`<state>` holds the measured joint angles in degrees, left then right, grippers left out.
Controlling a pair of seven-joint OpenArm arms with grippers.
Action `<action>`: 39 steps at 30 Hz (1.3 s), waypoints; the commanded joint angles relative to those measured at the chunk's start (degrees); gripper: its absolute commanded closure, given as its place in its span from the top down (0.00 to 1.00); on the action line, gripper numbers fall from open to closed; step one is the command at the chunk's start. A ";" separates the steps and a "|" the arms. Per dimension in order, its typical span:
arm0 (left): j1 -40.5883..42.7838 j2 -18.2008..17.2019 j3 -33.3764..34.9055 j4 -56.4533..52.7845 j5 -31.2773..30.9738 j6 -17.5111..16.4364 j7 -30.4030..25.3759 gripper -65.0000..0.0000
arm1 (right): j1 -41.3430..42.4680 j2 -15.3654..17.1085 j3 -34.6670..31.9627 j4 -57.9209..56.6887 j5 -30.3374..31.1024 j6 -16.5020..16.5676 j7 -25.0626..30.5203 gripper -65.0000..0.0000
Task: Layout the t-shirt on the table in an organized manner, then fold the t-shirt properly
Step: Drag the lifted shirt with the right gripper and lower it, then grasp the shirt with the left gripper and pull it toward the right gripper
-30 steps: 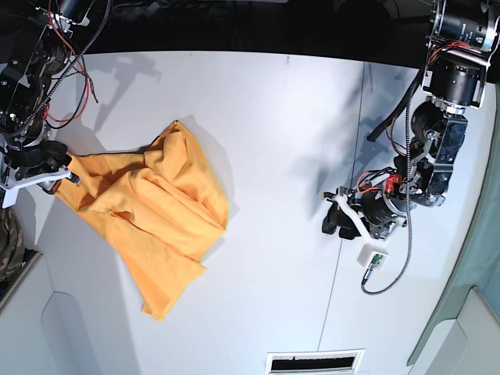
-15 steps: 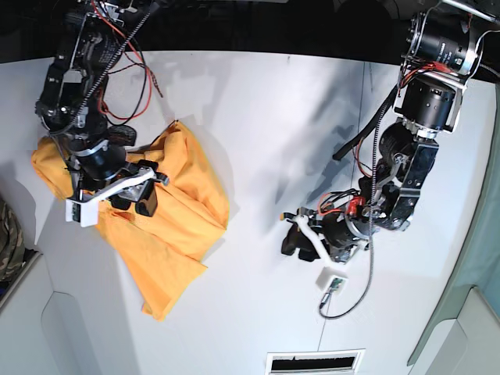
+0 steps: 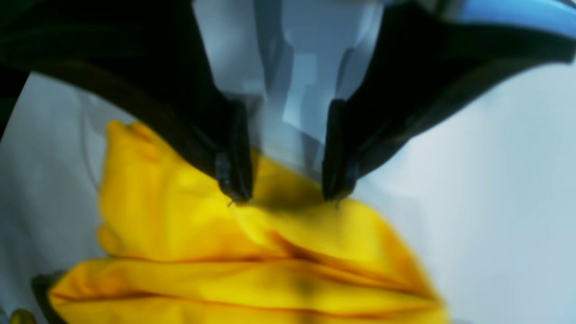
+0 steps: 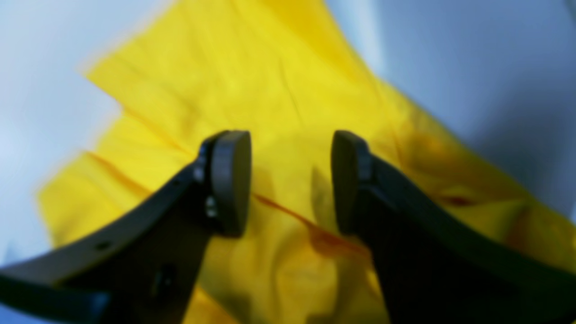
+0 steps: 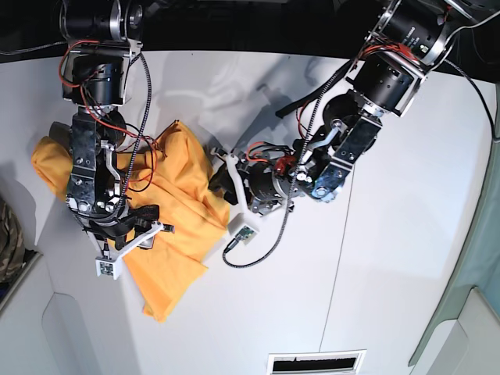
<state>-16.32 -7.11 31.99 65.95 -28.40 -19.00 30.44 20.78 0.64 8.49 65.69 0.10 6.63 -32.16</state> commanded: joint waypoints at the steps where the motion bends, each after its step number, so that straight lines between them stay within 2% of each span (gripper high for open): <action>1: -0.59 0.50 -0.28 0.55 0.26 -0.28 -1.05 0.45 | 1.77 0.37 -1.27 -0.96 0.09 0.20 1.75 0.37; 2: 0.15 1.11 -0.28 0.35 0.66 -0.26 -1.05 0.44 | 1.66 0.68 -2.47 -2.34 0.02 0.20 2.64 0.30; 3: 0.83 1.81 -0.28 -0.02 1.22 -0.26 -1.07 0.39 | 1.49 1.05 -3.39 -3.23 -0.31 0.24 3.30 0.24; 6: 2.08 3.54 -0.28 -1.77 3.39 -0.04 -2.21 0.03 | 1.33 1.44 -5.01 -3.74 -0.37 1.64 4.15 0.07; 7: 2.05 3.82 -0.28 -2.56 3.85 -0.04 -3.26 0.00 | 1.46 1.42 -4.98 -3.72 -0.39 2.19 5.11 0.00; 10: 1.84 3.85 -0.48 -3.17 3.85 -0.02 -4.33 0.00 | 1.57 1.75 -4.96 -2.64 -2.40 2.36 9.22 0.00; 14: 1.75 2.25 -3.80 -3.06 0.68 0.31 -1.36 0.00 | 1.36 3.52 -4.76 3.34 -2.91 2.10 7.56 0.00; 17: 1.73 -0.70 -9.16 -3.06 -4.42 0.31 -0.15 0.00 | 1.27 4.79 -3.04 10.03 -2.93 0.59 5.44 0.00; 19: 1.73 -2.97 -12.85 -3.06 -5.64 -0.20 0.57 0.00 | 1.31 5.81 -0.94 14.47 -2.91 0.11 4.59 0.00; 23: 1.70 -8.07 -17.03 -3.06 -8.44 -3.76 2.64 0.00 | 1.44 9.05 3.96 18.18 -1.97 0.11 2.40 0.00; 26: 1.70 -12.11 -17.11 -2.89 -11.39 -6.82 2.60 0.00 | 1.27 10.12 6.80 18.16 2.58 0.85 1.16 0.00; 28: 1.75 -14.34 -17.11 -2.49 -12.66 -8.04 2.67 0.00 | 1.05 10.10 7.28 18.08 7.45 3.04 -1.95 0.00; 30: 1.75 -15.80 -17.11 -2.36 -13.94 -8.72 2.91 0.00 | -0.04 9.42 6.64 18.08 12.94 6.95 -2.60 0.00; 31: 1.73 -16.15 -17.14 -2.36 -14.51 -8.70 2.91 0.00 | -0.72 8.76 6.03 17.94 14.12 8.50 -2.40 0.08; 32: 1.73 -16.41 -17.11 -2.36 -14.71 -8.72 2.89 0.00 | -1.36 7.98 5.11 17.53 14.34 9.27 -2.05 0.21; 34: 1.73 -16.37 -17.11 -2.36 -15.30 -8.74 2.91 0.00 | -2.40 6.49 2.49 15.63 12.94 9.73 0.50 0.41; 35: 1.73 -16.37 -17.11 -2.36 -16.04 -9.03 2.91 0.00 | -2.56 5.86 0.87 13.79 11.28 9.70 2.43 0.46; 37: 1.75 -16.37 -17.11 -2.36 -18.14 -12.33 3.52 0.00 | -2.32 5.03 -2.64 8.81 7.13 9.64 5.64 0.46; 38: 1.75 -16.35 -17.11 -2.36 -19.54 -13.86 4.48 0.06 | -2.21 4.92 -4.50 6.16 5.44 9.44 7.19 0.46; 39: 1.79 -16.24 -17.11 -2.36 -21.00 -14.78 5.75 0.18 | -2.21 4.92 -6.21 3.74 3.96 8.50 8.52 0.46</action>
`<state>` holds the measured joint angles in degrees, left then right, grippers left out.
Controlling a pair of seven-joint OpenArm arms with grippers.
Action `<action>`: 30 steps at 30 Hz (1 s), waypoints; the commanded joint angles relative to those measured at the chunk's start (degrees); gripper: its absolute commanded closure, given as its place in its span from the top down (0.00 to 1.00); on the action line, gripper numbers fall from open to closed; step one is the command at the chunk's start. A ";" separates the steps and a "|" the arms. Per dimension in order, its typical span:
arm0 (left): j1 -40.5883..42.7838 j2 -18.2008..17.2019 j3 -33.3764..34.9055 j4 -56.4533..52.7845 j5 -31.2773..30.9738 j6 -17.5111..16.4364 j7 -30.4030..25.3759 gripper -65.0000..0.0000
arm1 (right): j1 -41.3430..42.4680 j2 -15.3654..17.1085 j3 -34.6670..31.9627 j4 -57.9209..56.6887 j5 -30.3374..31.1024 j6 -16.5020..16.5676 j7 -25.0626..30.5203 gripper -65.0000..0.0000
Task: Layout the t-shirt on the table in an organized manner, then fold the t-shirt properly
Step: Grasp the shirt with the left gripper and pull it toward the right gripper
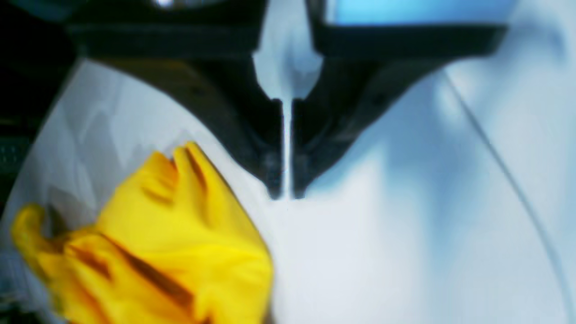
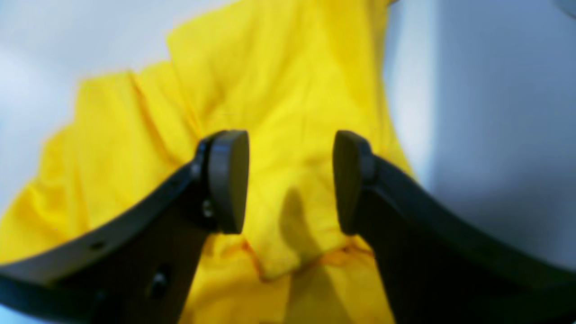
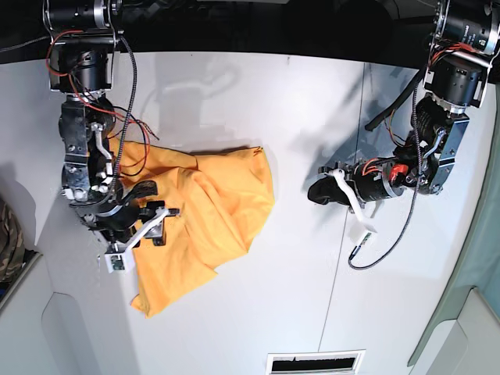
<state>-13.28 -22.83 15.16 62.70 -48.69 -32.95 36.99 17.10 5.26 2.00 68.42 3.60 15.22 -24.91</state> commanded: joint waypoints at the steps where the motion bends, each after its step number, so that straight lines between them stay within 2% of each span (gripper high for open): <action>1: -1.16 -0.35 -0.28 0.90 -2.01 -1.05 0.50 0.30 | 1.44 0.33 -1.18 -1.22 -0.96 -1.29 1.88 0.46; 2: -1.11 -0.02 -0.28 0.90 -2.84 -1.22 1.25 0.39 | 1.44 0.42 -2.38 -3.19 -2.32 -2.62 2.01 0.46; 3: -1.11 0.42 -0.28 0.90 -2.99 -1.20 1.66 0.44 | 1.49 0.46 -3.30 -4.85 -3.37 -3.82 2.19 0.45; 4: -1.14 0.98 -0.28 0.90 -2.95 -1.20 1.66 0.45 | 1.44 0.44 -3.82 -6.10 -4.17 -4.79 2.71 0.42; 5: -1.16 1.57 -0.28 0.90 -2.95 -1.20 1.53 0.45 | 1.42 0.44 -4.13 -6.93 -4.76 -4.79 3.26 0.34; 8: -1.07 4.22 -0.26 0.90 -2.54 -1.20 1.44 0.44 | 1.53 0.46 -4.26 -7.23 -5.97 -4.33 4.15 0.01; 10: -0.94 6.47 -0.17 0.87 -0.50 -1.16 1.44 0.40 | 1.62 0.52 -4.26 -6.73 -6.21 -4.46 5.38 0.00; 12: -0.83 8.52 -0.11 0.87 2.80 -1.14 1.40 0.31 | 1.57 0.61 -4.26 -4.68 -6.19 -4.52 5.38 0.00; 14: -0.83 10.10 -0.11 0.79 4.90 -1.09 1.18 0.28 | 1.57 0.59 -4.26 -1.46 -6.19 -4.52 5.09 0.00; 16: -0.83 11.34 0.07 0.50 6.43 0.59 0.13 0.24 | 1.55 0.61 -4.26 2.89 -6.19 -4.55 4.20 0.00; 18: -0.83 12.20 0.68 -0.02 9.68 3.98 -1.46 0.05 | 1.57 0.61 -4.07 8.15 -6.23 -4.83 2.43 0.00; 19: -0.81 12.41 1.14 -0.22 11.82 5.18 -2.38 0.00 | 1.62 0.61 -3.65 10.93 -6.56 -5.49 1.01 0.00; 22: -0.85 12.46 3.32 -0.79 15.74 5.31 -3.56 0.00 | 2.27 0.76 -1.20 17.49 -8.83 -8.55 -2.86 0.00; 24: -0.83 11.80 5.22 -0.79 17.57 5.33 -3.48 0.00 | 2.82 1.53 1.46 19.87 -8.70 -9.49 -3.39 0.00; 28: -0.79 8.33 9.29 -0.79 18.12 5.35 -3.34 0.00 | 4.26 4.17 7.65 20.61 -8.59 -9.57 -3.63 0.00; 30: -0.61 6.14 9.79 -0.79 18.08 5.35 -3.30 0.00 | 4.26 5.86 10.88 20.59 -8.55 -11.26 -4.13 0.00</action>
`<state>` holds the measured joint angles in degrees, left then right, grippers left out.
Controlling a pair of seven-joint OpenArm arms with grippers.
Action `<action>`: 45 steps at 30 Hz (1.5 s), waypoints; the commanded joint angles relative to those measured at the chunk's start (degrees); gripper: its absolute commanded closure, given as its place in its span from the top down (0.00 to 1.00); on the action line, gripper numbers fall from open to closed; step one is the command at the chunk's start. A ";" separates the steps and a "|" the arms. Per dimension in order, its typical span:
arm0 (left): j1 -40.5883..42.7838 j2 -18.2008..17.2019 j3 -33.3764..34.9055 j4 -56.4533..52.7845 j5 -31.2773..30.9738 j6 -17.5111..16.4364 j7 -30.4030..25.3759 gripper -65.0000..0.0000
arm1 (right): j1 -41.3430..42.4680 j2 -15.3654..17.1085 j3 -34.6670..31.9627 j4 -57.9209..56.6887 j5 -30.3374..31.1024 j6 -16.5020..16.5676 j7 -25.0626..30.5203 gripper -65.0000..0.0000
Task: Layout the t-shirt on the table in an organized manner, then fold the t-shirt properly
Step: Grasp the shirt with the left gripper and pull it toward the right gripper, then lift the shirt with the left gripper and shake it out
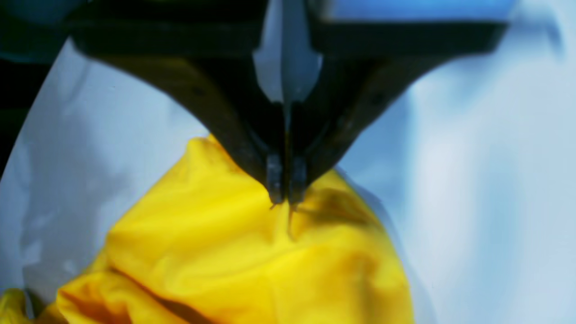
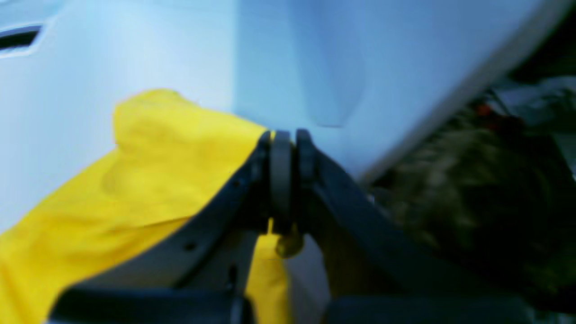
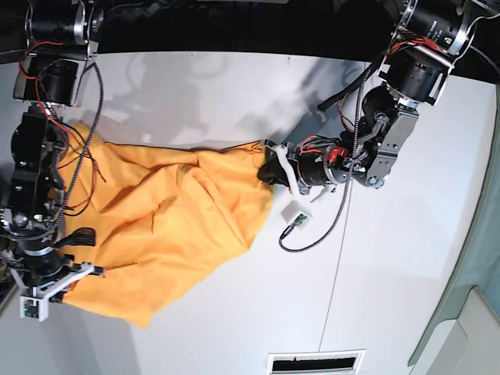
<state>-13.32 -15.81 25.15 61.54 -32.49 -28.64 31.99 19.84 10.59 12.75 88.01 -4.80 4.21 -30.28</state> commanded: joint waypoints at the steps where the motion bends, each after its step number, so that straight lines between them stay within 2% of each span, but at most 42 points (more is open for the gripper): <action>1: -0.48 -1.86 -0.20 0.37 1.86 1.07 1.66 0.00 | 1.38 1.42 1.70 0.87 -0.15 -1.62 0.76 0.00; 4: -0.52 -4.46 -0.20 0.37 1.16 1.20 1.66 0.00 | 0.87 3.65 6.23 0.50 -0.02 -2.80 0.46 0.00; 7: -0.46 -6.12 -0.20 0.37 -1.51 0.94 1.73 0.00 | 0.59 4.68 9.86 -0.50 3.87 -2.97 -2.38 0.00; 8: -0.44 -6.47 -0.20 0.37 -2.49 0.92 1.88 0.00 | 0.59 4.63 10.84 -0.98 4.96 -2.97 -3.87 0.09; 10: -0.52 -6.80 -0.20 0.37 -4.63 -1.16 3.50 0.03 | 0.39 4.57 11.96 -2.08 7.41 -2.97 -7.17 0.36; 11: -0.50 -6.95 -0.20 0.37 -6.08 -3.52 4.68 0.14 | 0.09 4.46 12.13 -2.34 8.37 -2.97 -8.92 0.45; 12: -0.50 -6.95 -0.20 0.37 -7.76 -5.79 6.34 0.23 | -0.63 4.46 12.13 -2.36 9.29 -2.95 -10.21 0.48; 14: -0.48 -6.93 -0.20 0.37 -12.44 -9.22 10.43 0.35 | -2.62 4.33 12.02 -2.29 11.80 -2.51 -11.54 0.48; 15: -0.48 -6.93 -0.20 0.39 -15.28 -11.10 12.13 0.36 | -3.82 3.93 12.02 -2.21 12.59 -1.81 -11.52 0.48; 19: -0.24 -7.89 -0.20 2.10 -22.34 -11.36 14.82 0.36 | -10.40 0.39 12.02 -0.92 18.71 5.29 -11.61 0.48; 23: 0.72 -10.25 -0.20 7.65 -24.68 -11.36 15.34 0.36 | -18.99 -4.92 11.98 2.16 26.80 13.42 -11.54 0.48; 25: 1.29 -11.74 -0.22 11.63 -25.16 -11.36 15.45 0.36 | -22.88 -7.41 11.98 4.76 29.53 15.28 -11.56 0.48; 28: 1.44 -13.75 -0.39 17.49 -25.11 -11.36 15.43 0.36 | -27.39 -10.49 11.98 8.63 30.34 15.28 -10.86 0.48; 31: 1.42 -14.38 -1.33 21.14 -24.41 -11.36 15.30 0.36 | -29.64 -12.26 11.98 9.27 30.16 15.08 -9.25 0.48; 34: 1.60 -14.32 -1.60 21.14 -21.11 -11.36 11.63 0.36 | -29.97 -13.25 11.98 8.79 29.62 13.84 -5.92 0.48; 38: 3.91 -13.00 -1.60 20.94 -12.61 -10.99 6.60 0.41 | -28.26 -13.44 11.87 6.36 28.28 11.82 -3.50 0.48; 41: 5.90 -10.40 -1.60 20.39 -9.64 -10.99 6.34 0.44 | -24.72 -13.46 11.82 1.51 27.63 12.63 -3.45 0.48; 43: 7.76 -8.57 -1.60 19.89 -9.33 -10.97 6.36 0.44 | -22.12 -13.49 11.32 -1.73 27.74 13.03 -2.97 0.39; 45: 9.79 -6.88 -1.60 19.30 -8.20 -10.97 6.34 0.44 | -19.78 -13.46 10.19 -4.24 27.71 13.68 -2.78 0.23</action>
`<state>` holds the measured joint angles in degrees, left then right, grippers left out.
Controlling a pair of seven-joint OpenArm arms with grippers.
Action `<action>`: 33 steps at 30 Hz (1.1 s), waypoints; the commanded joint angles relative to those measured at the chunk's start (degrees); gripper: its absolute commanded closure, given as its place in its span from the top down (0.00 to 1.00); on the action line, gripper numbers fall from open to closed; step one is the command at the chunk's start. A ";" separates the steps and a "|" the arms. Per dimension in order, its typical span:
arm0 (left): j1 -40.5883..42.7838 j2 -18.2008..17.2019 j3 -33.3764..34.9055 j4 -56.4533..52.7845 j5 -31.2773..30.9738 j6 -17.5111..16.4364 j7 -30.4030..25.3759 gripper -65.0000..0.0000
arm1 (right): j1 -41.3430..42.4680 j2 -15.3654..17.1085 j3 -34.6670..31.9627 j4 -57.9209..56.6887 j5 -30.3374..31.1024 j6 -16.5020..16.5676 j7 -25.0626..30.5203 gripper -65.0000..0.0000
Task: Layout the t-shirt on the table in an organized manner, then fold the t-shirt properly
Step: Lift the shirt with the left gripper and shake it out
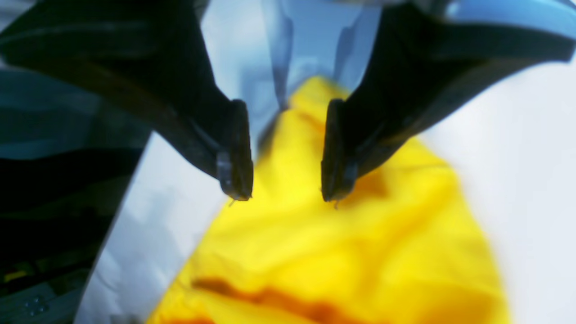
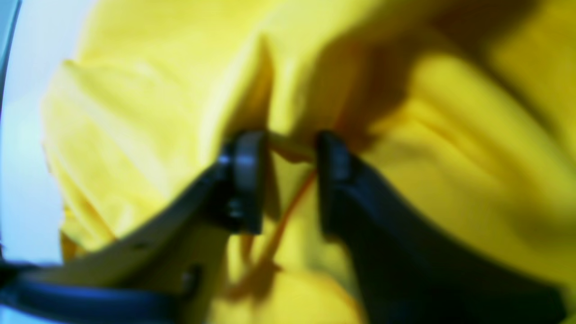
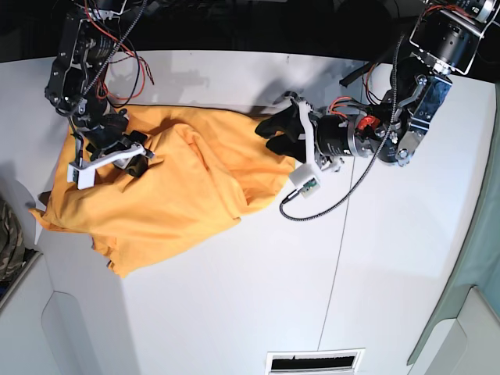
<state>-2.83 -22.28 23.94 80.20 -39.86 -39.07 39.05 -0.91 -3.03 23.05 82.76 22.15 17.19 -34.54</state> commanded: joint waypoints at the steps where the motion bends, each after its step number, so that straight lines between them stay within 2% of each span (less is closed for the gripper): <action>1: 0.28 0.35 -0.39 0.17 -0.31 -0.57 -0.74 0.44 | 2.10 0.13 -0.79 0.28 0.76 1.64 1.55 0.16; 4: 3.04 2.49 -0.39 -0.92 0.46 -0.57 -0.72 0.44 | 5.40 0.13 -3.19 0.09 0.79 3.26 1.55 0.00; 9: 6.91 4.66 -0.33 -1.22 2.08 -0.57 -0.74 0.44 | 13.25 0.09 -7.63 0.07 -0.20 3.72 1.95 0.00; 16: 11.30 5.31 -0.33 -1.22 1.95 -0.59 -0.70 0.44 | 25.29 -2.78 -15.93 -3.98 -9.03 3.56 4.35 0.00; 19: 11.85 5.29 -0.33 -1.20 1.92 -0.59 -0.63 0.44 | 29.14 -3.54 -17.81 -8.04 -10.03 2.91 3.43 0.39; 20: 11.96 5.29 -0.33 -1.20 1.90 -0.59 -0.61 0.44 | 29.55 -3.54 -17.99 -8.57 -10.16 2.71 2.01 0.48; 21: 12.09 5.29 -0.33 -1.20 1.66 -0.59 -0.50 0.44 | 29.64 -3.52 -17.97 -8.63 -10.16 2.69 -0.26 0.53; 23: 12.07 5.29 -0.33 -1.18 -0.02 -0.61 0.17 0.44 | 29.14 -3.48 -17.42 -8.61 -10.19 2.54 -5.25 0.53; 25: 12.04 5.25 -0.35 -0.70 -2.89 -0.93 1.55 0.44 | 27.08 -3.48 -16.26 -8.00 -10.12 2.51 -7.78 0.53; 29: 12.22 5.11 -0.42 3.98 -9.55 -0.93 6.08 0.44 | 17.75 -3.45 -10.99 -1.29 -8.61 2.32 -7.52 0.53; 33: 12.20 4.92 -1.84 11.87 -10.51 -0.93 7.45 0.44 | 7.52 -3.50 -2.95 8.48 -3.45 2.34 -6.10 0.53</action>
<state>9.80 -17.15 22.35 91.26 -49.08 -39.27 47.53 5.04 -6.66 20.34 90.06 17.72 19.07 -42.46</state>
